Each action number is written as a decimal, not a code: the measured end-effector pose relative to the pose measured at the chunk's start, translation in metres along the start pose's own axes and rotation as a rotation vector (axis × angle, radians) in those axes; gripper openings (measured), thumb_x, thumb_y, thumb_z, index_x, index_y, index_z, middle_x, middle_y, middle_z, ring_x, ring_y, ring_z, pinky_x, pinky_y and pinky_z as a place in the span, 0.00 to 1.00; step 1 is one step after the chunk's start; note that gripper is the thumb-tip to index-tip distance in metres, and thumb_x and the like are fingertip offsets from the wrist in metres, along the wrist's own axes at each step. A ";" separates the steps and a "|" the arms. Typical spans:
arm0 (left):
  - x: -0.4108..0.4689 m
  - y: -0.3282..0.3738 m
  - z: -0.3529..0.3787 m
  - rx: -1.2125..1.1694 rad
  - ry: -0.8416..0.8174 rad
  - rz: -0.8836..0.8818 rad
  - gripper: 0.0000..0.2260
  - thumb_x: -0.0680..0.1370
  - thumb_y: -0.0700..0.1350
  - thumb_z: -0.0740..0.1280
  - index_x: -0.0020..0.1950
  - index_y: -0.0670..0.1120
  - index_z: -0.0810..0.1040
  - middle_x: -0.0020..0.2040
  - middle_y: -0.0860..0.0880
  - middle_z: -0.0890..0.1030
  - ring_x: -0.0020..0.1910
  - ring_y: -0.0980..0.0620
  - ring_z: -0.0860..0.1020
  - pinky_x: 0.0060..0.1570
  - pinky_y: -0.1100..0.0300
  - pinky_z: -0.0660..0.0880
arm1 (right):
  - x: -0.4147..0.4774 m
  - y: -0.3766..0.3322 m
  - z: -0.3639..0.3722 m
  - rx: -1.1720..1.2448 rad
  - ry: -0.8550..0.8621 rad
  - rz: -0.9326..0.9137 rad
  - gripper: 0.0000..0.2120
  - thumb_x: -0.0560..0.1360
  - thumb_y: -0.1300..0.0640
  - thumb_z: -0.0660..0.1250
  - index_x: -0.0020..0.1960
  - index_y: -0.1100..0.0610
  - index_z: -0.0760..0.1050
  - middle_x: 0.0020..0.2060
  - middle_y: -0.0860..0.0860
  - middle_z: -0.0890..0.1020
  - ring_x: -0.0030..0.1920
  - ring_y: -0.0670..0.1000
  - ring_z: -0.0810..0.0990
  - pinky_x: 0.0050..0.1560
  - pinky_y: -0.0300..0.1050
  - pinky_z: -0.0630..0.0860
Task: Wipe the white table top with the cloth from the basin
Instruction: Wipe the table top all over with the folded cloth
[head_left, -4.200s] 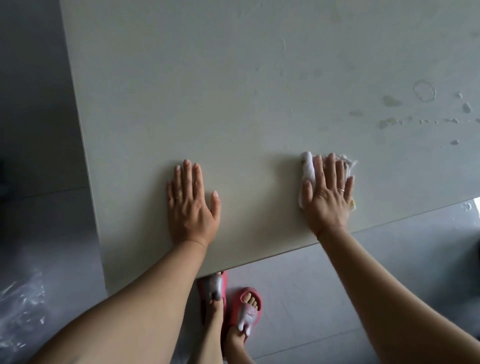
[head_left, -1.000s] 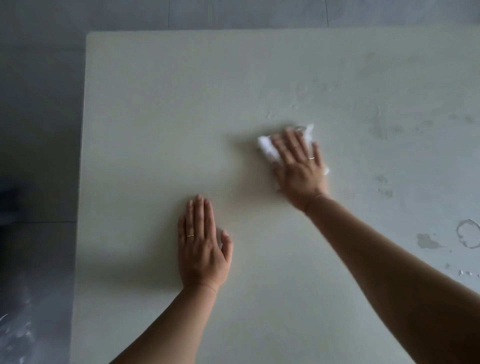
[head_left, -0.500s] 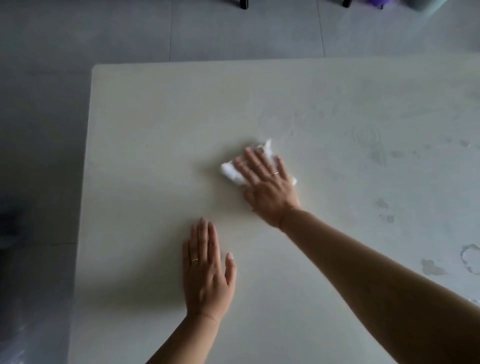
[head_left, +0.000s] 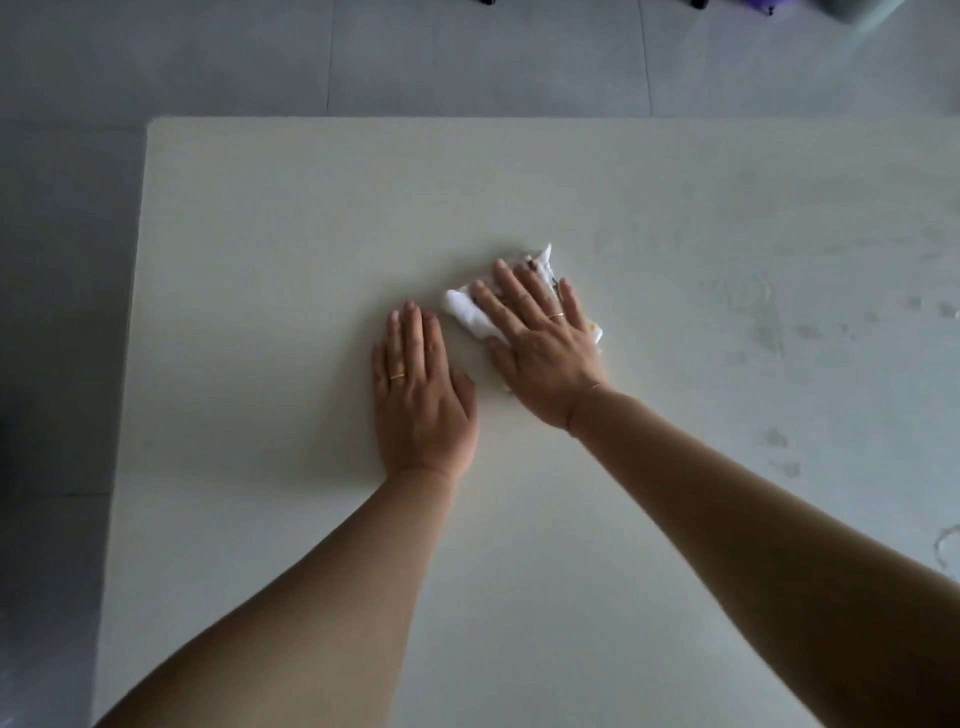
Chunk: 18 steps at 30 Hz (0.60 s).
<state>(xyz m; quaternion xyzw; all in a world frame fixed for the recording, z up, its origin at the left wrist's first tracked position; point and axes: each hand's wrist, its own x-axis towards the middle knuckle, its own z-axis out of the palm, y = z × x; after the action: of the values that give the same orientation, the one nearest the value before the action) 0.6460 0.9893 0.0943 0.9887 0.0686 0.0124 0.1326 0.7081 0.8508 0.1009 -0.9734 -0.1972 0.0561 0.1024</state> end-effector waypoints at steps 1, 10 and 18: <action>0.000 0.000 0.000 0.004 -0.009 0.001 0.26 0.77 0.46 0.51 0.74 0.38 0.62 0.75 0.40 0.61 0.75 0.41 0.59 0.73 0.47 0.55 | 0.001 0.015 -0.003 -0.015 0.016 0.017 0.26 0.79 0.47 0.54 0.76 0.46 0.54 0.77 0.50 0.54 0.77 0.52 0.50 0.74 0.52 0.40; 0.002 0.003 -0.003 0.034 -0.037 -0.034 0.28 0.74 0.45 0.56 0.74 0.38 0.62 0.75 0.40 0.63 0.75 0.42 0.60 0.73 0.48 0.56 | 0.052 -0.013 -0.001 0.121 0.074 0.576 0.30 0.77 0.49 0.54 0.77 0.47 0.49 0.77 0.51 0.48 0.77 0.53 0.43 0.72 0.56 0.35; 0.002 0.003 -0.004 0.006 -0.053 -0.050 0.29 0.74 0.46 0.56 0.74 0.38 0.62 0.76 0.41 0.62 0.75 0.43 0.59 0.73 0.48 0.56 | 0.063 0.046 -0.015 -0.011 0.011 0.114 0.25 0.80 0.48 0.53 0.76 0.46 0.54 0.77 0.50 0.54 0.77 0.51 0.49 0.73 0.53 0.44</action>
<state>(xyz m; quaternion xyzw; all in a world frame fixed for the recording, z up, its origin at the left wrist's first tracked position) 0.6483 0.9878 0.0992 0.9871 0.0897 -0.0174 0.1317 0.7849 0.8320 0.1011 -0.9838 -0.1414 0.0555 0.0950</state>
